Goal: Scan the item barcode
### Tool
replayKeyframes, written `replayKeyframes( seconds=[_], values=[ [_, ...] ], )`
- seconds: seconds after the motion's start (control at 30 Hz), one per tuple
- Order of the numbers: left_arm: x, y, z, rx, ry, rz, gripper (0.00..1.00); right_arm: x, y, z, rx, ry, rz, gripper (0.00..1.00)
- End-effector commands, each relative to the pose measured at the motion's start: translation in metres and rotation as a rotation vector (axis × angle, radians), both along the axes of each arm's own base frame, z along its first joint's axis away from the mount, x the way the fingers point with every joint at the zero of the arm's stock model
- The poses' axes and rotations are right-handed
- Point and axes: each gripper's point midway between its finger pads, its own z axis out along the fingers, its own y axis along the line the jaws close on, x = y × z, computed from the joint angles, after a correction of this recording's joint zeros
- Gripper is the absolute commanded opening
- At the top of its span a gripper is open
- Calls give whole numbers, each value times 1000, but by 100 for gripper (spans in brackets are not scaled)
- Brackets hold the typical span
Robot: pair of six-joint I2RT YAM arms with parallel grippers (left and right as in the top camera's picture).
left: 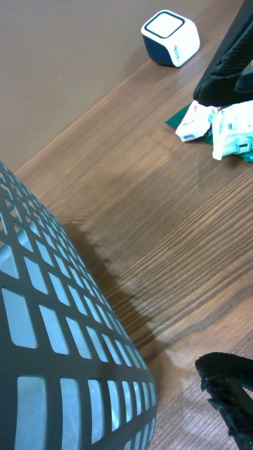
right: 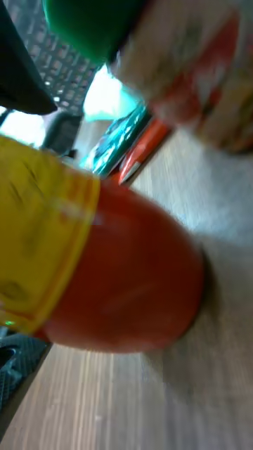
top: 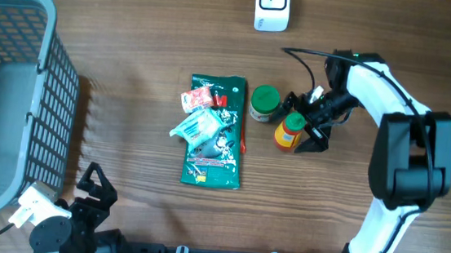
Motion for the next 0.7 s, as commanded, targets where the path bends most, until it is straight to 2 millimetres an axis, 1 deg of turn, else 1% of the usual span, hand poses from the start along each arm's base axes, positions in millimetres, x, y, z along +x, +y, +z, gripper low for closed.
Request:
replayKeyframes(
  seconds=[0.0, 0.07, 0.13, 0.2, 0.37, 0.43, 0.53, 0.63, 0.67],
  values=[
    [-1, 2, -1, 1, -1, 16, 100, -9, 10, 4, 117, 26, 36, 95],
    [-1, 2, -1, 1, -1, 16, 100, -10, 15, 13, 191, 16, 39, 93],
    [-1, 2, -1, 1, -1, 16, 100, -10, 15, 15, 210, 8, 41, 93],
    [-1, 2, -1, 1, -1, 16, 100, -8, 11, 10, 180, -9, 55, 93],
    [-1, 2, -1, 1, -1, 16, 100, -1, 9, 2, 159, -37, 50, 93],
    [-1, 2, -1, 1, -1, 16, 100, 2, 6, -6, 120, -41, 46, 91],
    [-1, 2, -1, 1, -1, 16, 100, 3, 4, -15, 109, -37, 53, 83],
    [-1, 2, -1, 1, -1, 16, 100, 2, 1, -23, 89, -40, 66, 72],
    [-1, 2, -1, 1, -1, 16, 100, 3, -1, -25, 71, -47, 75, 66]
  ],
)
